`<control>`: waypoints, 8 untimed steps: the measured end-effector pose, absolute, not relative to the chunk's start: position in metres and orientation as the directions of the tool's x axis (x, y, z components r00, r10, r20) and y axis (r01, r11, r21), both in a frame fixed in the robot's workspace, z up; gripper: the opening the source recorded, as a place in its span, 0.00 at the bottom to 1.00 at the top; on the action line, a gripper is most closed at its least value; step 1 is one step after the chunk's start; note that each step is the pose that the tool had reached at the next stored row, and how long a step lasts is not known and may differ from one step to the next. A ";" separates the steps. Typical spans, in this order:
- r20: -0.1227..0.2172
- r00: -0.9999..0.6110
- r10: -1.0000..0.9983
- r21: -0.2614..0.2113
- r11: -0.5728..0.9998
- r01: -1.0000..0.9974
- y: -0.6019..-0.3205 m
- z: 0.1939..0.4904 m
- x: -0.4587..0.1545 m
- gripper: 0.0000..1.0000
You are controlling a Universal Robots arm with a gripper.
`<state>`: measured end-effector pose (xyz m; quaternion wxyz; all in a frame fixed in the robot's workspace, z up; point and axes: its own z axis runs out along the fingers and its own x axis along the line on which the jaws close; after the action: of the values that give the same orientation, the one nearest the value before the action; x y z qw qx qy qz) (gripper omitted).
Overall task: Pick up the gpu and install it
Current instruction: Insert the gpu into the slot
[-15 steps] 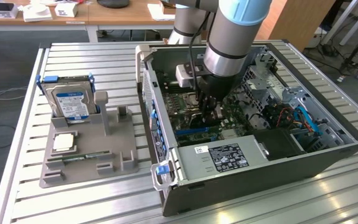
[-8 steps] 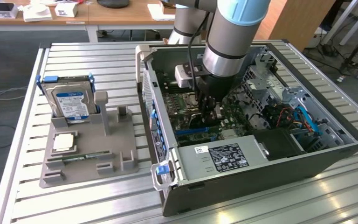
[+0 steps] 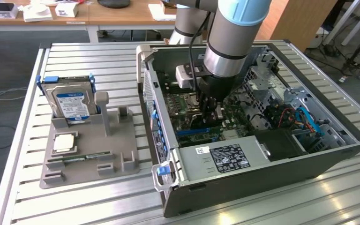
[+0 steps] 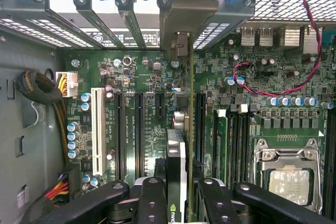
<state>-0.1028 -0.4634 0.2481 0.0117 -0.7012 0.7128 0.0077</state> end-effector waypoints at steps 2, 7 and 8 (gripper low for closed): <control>-0.027 -0.016 -0.999 -0.007 0.016 -1.000 -0.463 0.248 -0.103 0.28; -0.027 -0.015 -1.000 -0.009 0.015 -1.000 -0.463 0.248 -0.103 0.28; -0.027 -0.015 -1.000 -0.010 0.015 -1.000 -0.463 0.248 -0.103 0.28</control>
<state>-0.1029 -0.4634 0.2479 0.0131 -0.7017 0.7123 0.0062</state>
